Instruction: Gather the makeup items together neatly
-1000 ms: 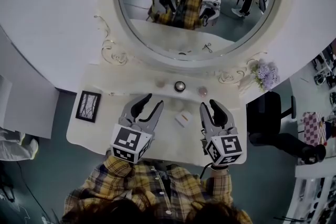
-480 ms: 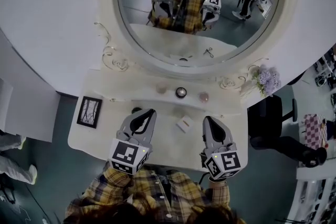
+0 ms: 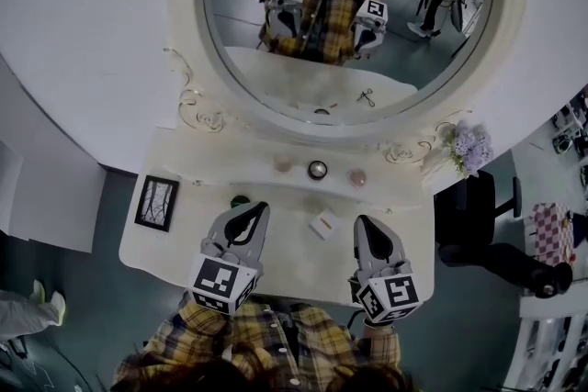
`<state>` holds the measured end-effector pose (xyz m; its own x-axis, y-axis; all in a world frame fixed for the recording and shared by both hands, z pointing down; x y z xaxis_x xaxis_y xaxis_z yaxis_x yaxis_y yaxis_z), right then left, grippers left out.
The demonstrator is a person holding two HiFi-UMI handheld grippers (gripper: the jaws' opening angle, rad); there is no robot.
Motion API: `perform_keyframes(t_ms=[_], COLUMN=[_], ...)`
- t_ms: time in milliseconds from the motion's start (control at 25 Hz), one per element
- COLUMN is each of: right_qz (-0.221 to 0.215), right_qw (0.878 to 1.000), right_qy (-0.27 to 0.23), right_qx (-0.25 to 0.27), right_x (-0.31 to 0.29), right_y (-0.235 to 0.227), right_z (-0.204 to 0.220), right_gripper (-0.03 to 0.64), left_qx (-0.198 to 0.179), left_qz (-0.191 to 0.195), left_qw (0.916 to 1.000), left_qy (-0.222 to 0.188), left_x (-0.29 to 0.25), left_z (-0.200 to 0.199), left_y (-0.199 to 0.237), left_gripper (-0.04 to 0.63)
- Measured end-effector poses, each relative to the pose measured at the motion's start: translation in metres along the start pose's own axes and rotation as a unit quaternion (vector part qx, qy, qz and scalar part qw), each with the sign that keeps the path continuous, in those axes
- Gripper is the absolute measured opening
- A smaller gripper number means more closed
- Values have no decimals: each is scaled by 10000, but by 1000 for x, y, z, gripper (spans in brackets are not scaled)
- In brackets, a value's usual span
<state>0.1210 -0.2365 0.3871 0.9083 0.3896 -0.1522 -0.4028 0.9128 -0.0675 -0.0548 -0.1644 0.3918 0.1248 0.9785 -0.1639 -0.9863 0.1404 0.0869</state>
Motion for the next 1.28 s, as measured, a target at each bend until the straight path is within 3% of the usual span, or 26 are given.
perform_keyframes(t_ms=[1280], right_qz=[-82], right_qw=[10000], right_qy=[37], right_qx=[-12], right_x=[0], right_y=[-2], right_z=[2], right_gripper=[5], left_qx=[-32], left_qz=[-155], left_qw=[9999], left_qy=[-58], left_x=[2], left_z=[-3], left_y=[5], left_gripper=[-6])
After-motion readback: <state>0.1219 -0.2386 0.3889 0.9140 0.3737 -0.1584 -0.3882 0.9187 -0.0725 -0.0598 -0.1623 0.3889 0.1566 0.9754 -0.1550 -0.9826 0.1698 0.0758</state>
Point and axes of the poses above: the fingertips, and each gripper's own axes: x backward along the fingers, y to its left, z out of its underside, the point moved 1 cm from there along x, backward along the fingers, and after that the axes turned 14 degrees about -z, right-handed, at the moved point
